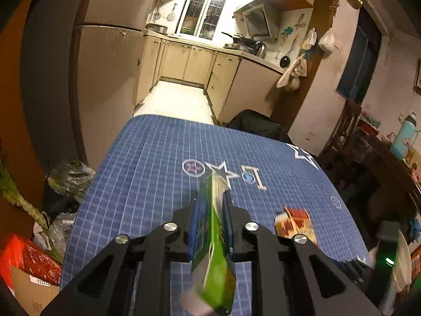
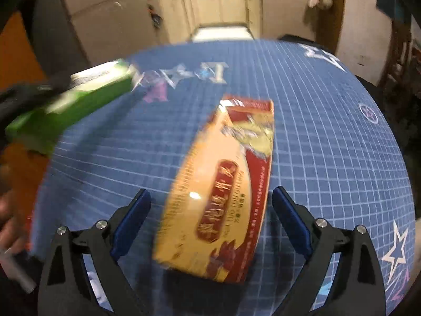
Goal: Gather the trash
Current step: 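Grasp the green toothpaste box with the left tool while the right tool grasps the gold-red box, then lift the toothpaste box and gold-red box over the white bucket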
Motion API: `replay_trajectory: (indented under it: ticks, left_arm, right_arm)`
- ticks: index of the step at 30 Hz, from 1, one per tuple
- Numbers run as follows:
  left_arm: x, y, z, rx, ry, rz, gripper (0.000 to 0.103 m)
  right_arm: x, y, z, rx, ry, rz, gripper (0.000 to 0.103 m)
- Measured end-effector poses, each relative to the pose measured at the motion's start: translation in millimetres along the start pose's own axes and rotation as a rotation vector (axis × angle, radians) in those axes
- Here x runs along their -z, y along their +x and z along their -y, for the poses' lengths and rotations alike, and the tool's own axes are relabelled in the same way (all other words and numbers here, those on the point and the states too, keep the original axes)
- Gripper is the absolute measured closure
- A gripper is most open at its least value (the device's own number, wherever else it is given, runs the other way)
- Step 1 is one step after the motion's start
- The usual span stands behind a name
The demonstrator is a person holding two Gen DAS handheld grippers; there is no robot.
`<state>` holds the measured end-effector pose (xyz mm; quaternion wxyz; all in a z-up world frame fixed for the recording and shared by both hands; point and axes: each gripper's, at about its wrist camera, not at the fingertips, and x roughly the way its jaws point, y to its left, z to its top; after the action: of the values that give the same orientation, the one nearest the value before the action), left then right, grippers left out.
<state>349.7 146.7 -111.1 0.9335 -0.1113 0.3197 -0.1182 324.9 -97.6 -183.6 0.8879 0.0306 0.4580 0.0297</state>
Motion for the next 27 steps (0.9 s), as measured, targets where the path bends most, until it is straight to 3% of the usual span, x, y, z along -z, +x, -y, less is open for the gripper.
replay_trajectory:
  ticks: [1,2,6,10,11,12,14,16,20,21,22,23,24,27]
  left_arm:
    - [3.3,3.0,-0.9,0.003,-0.002,-0.009,0.085]
    - [5.7,9.0,-1.4,0.0,-0.002,-0.014,0.086]
    - [17.5,22.0,-11.8,-0.014,-0.02,-0.063,0.089]
    - [27.2,16.6,-14.3,-0.02,0.031,-0.064,0.087]
    - [27.7,15.0,-14.0,0.003,0.058,-0.076,0.072]
    - [28.5,14.7,-14.3,0.033,0.086,-0.092,0.05]
    - [31.5,14.5,-12.4,0.028,0.143,-0.089,0.032]
    - [37.3,17.4,-5.5,-0.016,0.224,-0.097,0.03]
    - [46.3,32.1,6.6,-0.001,0.281,-0.152,0.03]
    - [50.7,41.0,10.1,-0.019,0.313,-0.176,0.03]
    - [55.3,49.7,11.5,-0.053,0.329,-0.198,0.032]
    - [60.6,61.0,11.6,-0.079,0.344,-0.241,0.045]
    - [61.9,60.7,12.6,-0.074,0.348,-0.235,0.053]
    - [66.5,58.3,17.3,-0.062,0.354,-0.23,0.062]
  right_arm:
    - [0.7,-0.5,0.2,0.029,-0.014,0.004,0.033]
    - [1.5,-1.3,2.2,0.035,-0.018,0.007,0.038]
    - [8.2,-8.1,15.0,-0.009,-0.007,0.016,0.039]
    - [18.6,-16.7,26.3,-0.03,-0.008,0.009,0.038]
    - [18.8,-18.6,25.2,-0.028,-0.013,0.007,0.038]
    - [19.8,-19.3,26.9,-0.018,-0.023,0.004,0.038]
    - [21.2,-20.8,26.2,-0.003,-0.025,-0.001,0.032]
    - [23.8,-21.2,25.2,0.012,-0.042,0.01,0.029]
    - [26.2,-14.5,17.9,0.036,-0.062,0.017,0.022]
    - [26.9,-14.7,18.2,0.039,-0.062,0.022,0.023]
    - [26.5,-14.8,17.9,0.039,-0.063,0.031,0.035]
    - [26.5,-15.6,18.8,0.038,-0.063,0.028,0.039]
    - [26.9,-16.0,20.8,0.032,-0.053,0.027,0.039]
    - [32.0,-20.5,22.9,0.03,-0.052,0.042,0.04]
